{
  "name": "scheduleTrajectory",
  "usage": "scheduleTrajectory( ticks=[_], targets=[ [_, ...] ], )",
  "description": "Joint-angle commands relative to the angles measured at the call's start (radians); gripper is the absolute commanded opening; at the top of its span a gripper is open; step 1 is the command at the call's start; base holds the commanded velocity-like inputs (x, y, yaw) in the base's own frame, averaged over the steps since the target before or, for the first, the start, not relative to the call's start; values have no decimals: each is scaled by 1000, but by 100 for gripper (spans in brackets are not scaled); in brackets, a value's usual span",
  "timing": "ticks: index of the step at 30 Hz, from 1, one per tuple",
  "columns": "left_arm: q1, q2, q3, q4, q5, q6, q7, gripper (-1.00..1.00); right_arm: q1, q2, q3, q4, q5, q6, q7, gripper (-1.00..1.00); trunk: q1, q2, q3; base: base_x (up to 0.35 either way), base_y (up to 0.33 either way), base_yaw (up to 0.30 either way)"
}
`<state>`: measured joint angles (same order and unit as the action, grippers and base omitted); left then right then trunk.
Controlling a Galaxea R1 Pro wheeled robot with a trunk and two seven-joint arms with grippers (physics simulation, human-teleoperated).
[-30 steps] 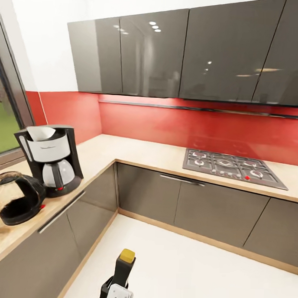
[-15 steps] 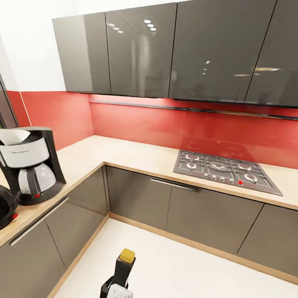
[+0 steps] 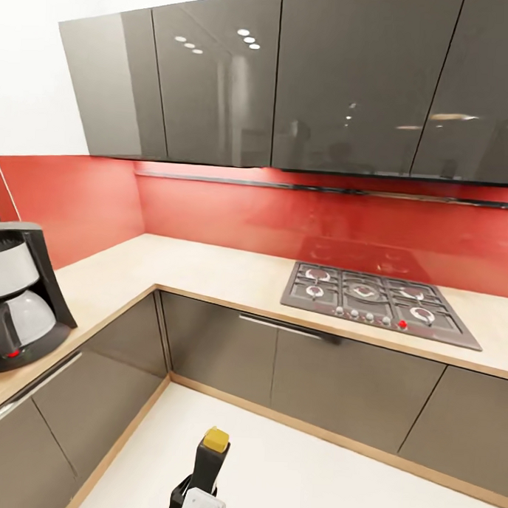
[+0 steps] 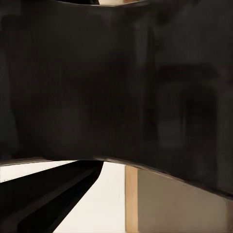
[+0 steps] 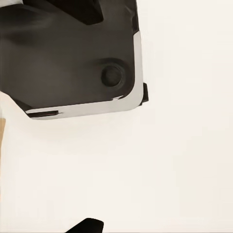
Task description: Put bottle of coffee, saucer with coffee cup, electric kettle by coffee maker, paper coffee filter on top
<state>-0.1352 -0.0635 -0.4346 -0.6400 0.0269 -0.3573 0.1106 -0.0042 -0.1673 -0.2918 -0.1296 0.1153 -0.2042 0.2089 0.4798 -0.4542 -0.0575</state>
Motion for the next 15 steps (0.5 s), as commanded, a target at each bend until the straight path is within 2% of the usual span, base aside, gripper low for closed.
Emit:
scheduleTrajectory(
  ticks=[1, 9, 15],
  targets=[
    [-1, 1, -6, 0, 0, -3, 9, -100, 0, 0, -9, 0, 10, -3, 4, 100, 1, -2, -2, 236, -253, 0],
    [-1, 1, 3, 2, 2, -3, 16, -100, 0, 0, -9, 1, 10, -3, 4, 100, 1, -2, -2, 201, -264, 11],
    [-1, 1, 6, 2, 6, -4, 55, -100, 0, 3, -9, 1, 10, -3, 4, 100, 1, -2, -2, 35, -290, 209]
  ],
)
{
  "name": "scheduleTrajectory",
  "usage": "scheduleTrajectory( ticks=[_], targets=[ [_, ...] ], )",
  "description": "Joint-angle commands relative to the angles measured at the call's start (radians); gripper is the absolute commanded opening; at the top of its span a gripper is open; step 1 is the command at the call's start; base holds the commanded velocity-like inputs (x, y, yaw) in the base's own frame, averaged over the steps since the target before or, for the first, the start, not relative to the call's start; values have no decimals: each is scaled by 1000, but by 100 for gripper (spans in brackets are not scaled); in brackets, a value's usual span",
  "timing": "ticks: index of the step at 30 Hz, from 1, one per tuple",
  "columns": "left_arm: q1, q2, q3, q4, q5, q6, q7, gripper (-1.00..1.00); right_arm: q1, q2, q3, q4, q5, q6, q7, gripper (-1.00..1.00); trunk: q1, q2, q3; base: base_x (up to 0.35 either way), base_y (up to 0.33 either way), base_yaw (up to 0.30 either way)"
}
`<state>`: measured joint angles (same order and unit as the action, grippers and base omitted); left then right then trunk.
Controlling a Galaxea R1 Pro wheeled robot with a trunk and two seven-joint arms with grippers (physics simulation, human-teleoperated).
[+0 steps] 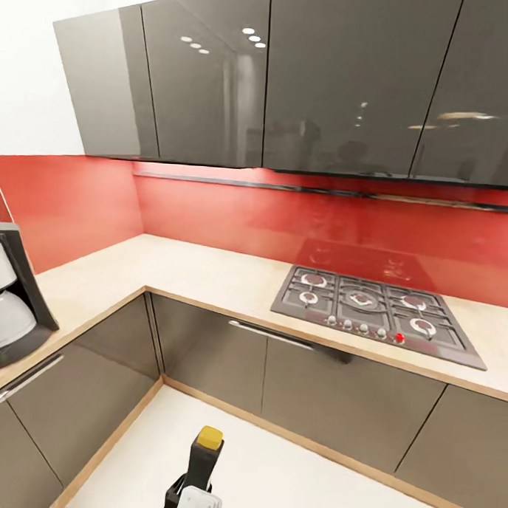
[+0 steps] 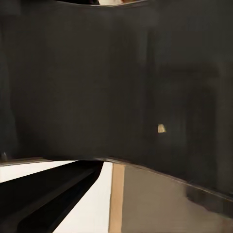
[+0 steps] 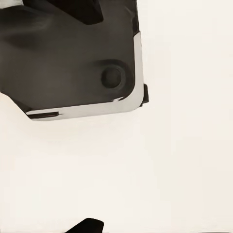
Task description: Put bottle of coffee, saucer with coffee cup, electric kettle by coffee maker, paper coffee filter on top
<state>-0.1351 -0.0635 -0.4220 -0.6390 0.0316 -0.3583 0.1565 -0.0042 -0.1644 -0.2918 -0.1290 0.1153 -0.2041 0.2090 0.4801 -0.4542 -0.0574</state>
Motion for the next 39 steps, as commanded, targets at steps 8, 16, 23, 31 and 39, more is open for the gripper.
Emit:
scheduleTrajectory(
  ticks=[8, 16, 23, 31, 39],
  targets=[
    [-1, 1, -9, 1, 2, -42, 14, -100, 0, 0, -9, 0, 10, -3, 4, 100, 1, -2, -2, 135, -287, 255],
    [-1, 1, -9, 1, 2, -47, 14, -100, 0, 0, -9, 0, 10, -3, 4, 100, 1, -2, -2, 221, -257, 258],
    [-1, 1, -8, 1, 2, -48, 14, -100, 0, 0, -8, 0, 12, -5, 4, 100, 1, -2, -2, 254, -225, 261],
    [-1, 1, -7, 1, 2, -48, 15, -100, 0, 0, -7, 0, 12, -4, 4, 100, 1, -2, -2, 59, -41, 263],
    [-1, 2, -5, 1, 22, -48, 15, -100, 0, 0, -7, 0, 12, -3, 4, 100, 1, -2, -2, 9, -3, 263]
  ],
)
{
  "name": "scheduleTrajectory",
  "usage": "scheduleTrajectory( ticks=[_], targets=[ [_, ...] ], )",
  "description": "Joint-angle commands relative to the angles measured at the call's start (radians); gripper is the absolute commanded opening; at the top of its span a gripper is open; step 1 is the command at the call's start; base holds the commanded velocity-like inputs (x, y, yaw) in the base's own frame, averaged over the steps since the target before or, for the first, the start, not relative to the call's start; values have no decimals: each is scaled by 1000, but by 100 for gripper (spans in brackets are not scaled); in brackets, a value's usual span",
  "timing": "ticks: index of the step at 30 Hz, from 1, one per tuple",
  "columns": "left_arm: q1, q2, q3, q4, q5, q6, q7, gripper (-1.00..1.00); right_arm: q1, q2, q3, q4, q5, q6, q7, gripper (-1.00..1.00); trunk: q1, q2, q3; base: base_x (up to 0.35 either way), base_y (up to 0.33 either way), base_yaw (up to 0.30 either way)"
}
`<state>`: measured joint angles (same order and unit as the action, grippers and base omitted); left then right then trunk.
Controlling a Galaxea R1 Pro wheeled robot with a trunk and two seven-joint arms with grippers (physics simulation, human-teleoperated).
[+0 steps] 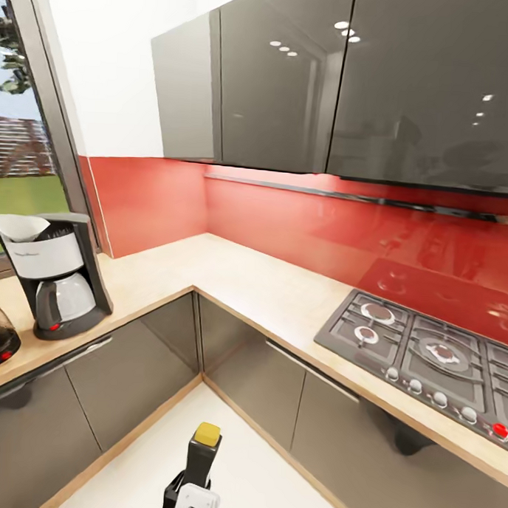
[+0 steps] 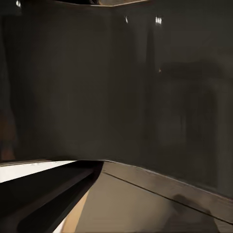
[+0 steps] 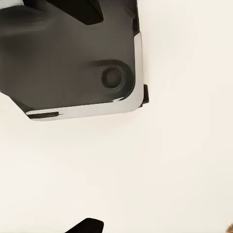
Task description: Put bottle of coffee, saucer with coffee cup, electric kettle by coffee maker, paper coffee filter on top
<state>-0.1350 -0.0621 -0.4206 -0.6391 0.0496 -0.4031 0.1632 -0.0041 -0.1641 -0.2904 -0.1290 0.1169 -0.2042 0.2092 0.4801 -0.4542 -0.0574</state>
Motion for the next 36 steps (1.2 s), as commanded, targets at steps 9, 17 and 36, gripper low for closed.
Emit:
scheduleTrajectory(
  ticks=[9, 17, 36],
  targets=[
    [-2, -1, -3, 23, 5, -2, 23, -100, 0, 0, -9, 0, 11, -3, 4, 100, 1, -2, -2, 222, -125, 263],
    [-2, 0, -1, 27, 4, -4, 46, -100, 0, 0, -9, 0, 13, -2, 4, 100, 1, -2, -2, 293, -135, 263],
    [-2, 1, -1, 27, 7, -5, 102, -100, 41, 123, 98, 105, 229, 4, 14, 100, 1, -2, -2, 264, -142, 263]
  ],
)
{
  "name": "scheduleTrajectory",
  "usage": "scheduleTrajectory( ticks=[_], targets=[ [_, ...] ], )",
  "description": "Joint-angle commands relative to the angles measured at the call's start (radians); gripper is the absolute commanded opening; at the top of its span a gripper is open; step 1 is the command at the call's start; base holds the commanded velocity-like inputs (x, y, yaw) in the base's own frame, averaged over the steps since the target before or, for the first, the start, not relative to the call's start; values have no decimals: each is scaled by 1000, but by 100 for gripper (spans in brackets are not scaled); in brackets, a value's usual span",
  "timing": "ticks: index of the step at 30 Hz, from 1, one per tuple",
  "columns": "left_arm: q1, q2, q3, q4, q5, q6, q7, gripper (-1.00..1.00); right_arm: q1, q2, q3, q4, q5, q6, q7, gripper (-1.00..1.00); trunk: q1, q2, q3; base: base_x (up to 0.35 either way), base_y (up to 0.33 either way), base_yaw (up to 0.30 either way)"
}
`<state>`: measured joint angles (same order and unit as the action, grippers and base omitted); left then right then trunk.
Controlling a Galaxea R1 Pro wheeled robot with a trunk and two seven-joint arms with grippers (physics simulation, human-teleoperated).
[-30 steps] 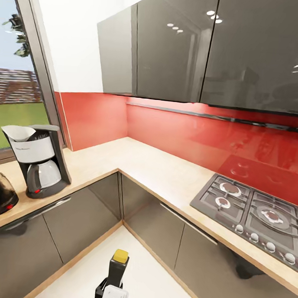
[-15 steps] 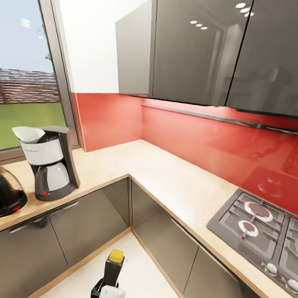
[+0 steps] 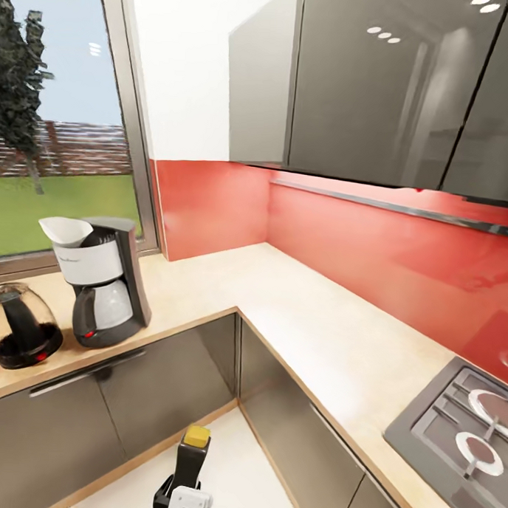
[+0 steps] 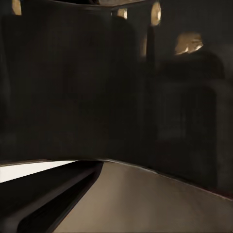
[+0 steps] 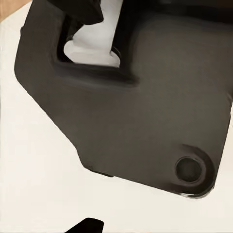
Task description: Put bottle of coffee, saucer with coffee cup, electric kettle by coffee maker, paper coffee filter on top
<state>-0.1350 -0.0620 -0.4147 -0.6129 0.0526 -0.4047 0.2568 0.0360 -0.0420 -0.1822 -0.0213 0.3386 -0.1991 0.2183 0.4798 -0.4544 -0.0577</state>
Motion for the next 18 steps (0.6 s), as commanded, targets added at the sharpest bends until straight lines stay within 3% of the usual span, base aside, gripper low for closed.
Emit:
scheduleTrajectory(
  ticks=[1, 2, 3, 6, 10, 11, 18],
  targets=[
    [-1, 1, -7, 1, 4, -3, 9, -100, 5, 23, -10, -2, 17, -1, 4, 100, 1, -2, -2, 202, -130, 251],
    [-1, 1, -7, 1, 4, -3, 9, -100, 10, 54, -10, -3, 35, -1, 4, 100, 1, -2, -2, 191, -123, 156],
    [-1, 1, -7, 1, 4, -3, 10, -100, 12, 69, -9, -4, 47, -2, 2, 100, 1, -2, -2, 193, -70, 51],
    [-1, 1, -7, 1, 4, -3, 10, -100, 13, 67, -8, -5, 81, -3, 0, 100, 1, -2, -2, 267, -9, 18],
    [-1, 1, -6, 1, 4, -4, 10, -100, 13, 59, -8, -6, 197, -4, 0, 100, 1, -2, -2, 279, 120, 3],
    [-1, 1, -6, 1, 4, -4, 10, -100, 13, 60, -8, -6, 211, -3, 0, 100, 1, -2, -2, 130, 82, 1],
    [-1, 1, -7, 1, 4, -5, 10, -100, 13, 60, -9, -7, 234, -4, -1, 100, 1, -2, -2, 32, 20, 0]
  ],
)
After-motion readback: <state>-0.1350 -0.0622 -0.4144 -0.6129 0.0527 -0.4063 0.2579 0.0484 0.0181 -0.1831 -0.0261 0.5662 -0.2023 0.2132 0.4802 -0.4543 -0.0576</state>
